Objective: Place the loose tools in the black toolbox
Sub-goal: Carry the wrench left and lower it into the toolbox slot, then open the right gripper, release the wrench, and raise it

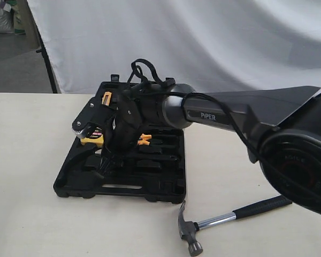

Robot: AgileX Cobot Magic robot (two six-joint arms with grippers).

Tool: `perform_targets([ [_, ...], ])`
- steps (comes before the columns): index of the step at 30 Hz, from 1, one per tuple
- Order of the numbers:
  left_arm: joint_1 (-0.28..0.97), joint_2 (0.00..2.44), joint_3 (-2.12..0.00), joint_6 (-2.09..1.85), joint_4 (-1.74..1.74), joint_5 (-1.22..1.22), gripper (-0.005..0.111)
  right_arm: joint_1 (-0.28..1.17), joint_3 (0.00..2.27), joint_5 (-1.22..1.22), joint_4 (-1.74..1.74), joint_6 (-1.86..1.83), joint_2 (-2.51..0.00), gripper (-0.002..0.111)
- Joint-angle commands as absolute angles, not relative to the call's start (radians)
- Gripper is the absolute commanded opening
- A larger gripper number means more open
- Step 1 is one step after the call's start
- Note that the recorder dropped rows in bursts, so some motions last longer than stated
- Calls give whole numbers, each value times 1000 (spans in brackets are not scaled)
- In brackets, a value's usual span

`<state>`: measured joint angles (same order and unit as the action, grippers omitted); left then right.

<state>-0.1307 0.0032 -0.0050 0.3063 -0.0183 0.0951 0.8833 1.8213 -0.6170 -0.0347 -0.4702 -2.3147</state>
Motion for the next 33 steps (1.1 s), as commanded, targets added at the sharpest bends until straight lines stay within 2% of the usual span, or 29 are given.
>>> perform_targets([
  [1,-156,0,-8,311,-23,88,1,882,1826,-611,-27,-467,-2287,-1],
  [15,-156,0,-8,311,-23,88,1,863,1824,-633,0,-425,-2329,-1],
  [21,-156,0,-8,311,-23,88,1,911,1826,-556,17,-454,-2356,-1],
  [33,-156,0,-8,311,-23,88,1,920,1837,-583,-38,-467,-2262,-1],
])
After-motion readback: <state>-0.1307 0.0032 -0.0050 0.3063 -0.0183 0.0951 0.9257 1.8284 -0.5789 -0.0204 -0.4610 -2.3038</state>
